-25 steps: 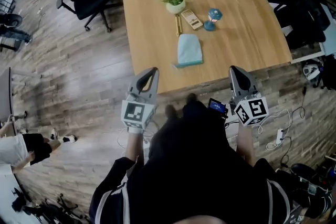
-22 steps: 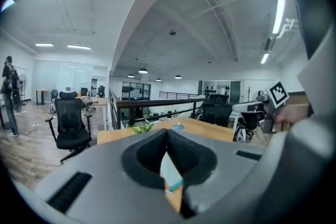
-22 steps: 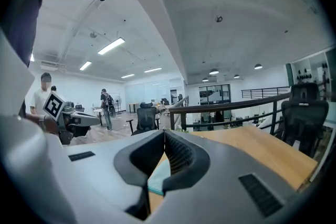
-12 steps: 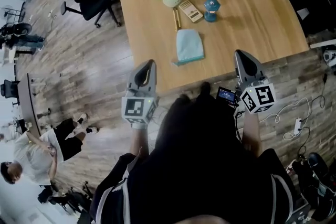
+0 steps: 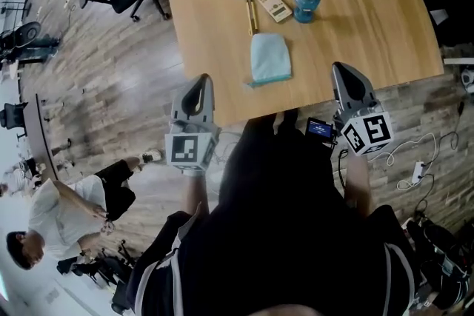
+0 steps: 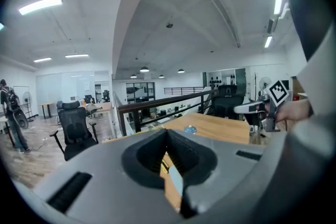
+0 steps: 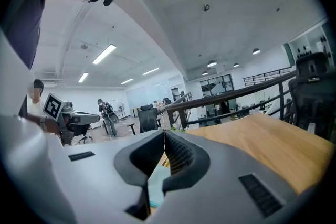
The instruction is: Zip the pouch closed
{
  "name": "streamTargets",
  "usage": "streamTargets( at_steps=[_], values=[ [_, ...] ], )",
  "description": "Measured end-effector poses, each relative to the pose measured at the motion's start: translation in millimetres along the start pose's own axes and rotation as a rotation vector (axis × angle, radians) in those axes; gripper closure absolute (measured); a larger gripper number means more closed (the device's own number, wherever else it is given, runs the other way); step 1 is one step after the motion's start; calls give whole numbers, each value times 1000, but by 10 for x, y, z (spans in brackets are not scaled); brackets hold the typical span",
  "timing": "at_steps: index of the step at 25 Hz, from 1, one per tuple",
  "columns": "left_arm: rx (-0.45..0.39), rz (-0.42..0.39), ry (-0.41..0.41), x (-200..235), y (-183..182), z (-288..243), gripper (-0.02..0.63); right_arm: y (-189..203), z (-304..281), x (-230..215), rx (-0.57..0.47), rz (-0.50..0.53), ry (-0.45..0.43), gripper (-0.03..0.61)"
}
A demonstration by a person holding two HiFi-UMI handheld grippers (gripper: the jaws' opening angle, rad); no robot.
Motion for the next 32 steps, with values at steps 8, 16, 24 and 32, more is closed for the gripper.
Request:
streamTargets(
  at_steps=[8,16,24,32],
  values=[
    [19,45,140,147,120,-494,612,-226,-340,-14,26,58,57,565],
    [41,148,267,324,259,-813,612,-355,-679,85,101,105,109,565],
    [27,173,294,513,273,-996,612,-305,-1026,151,140,137,78,565],
    [46,132,220,357,170,-934,612,-280,-1303,224,117,178,-99,565]
  ],
)
Point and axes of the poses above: the fingertips, and each gripper's own axes: z backward along the fingers, x to its left, y out of its underside, the point moved 1 cm from there along z, backward along the fingers, and after that the axes turned 9 degrees about z, right-handed, at the moved point
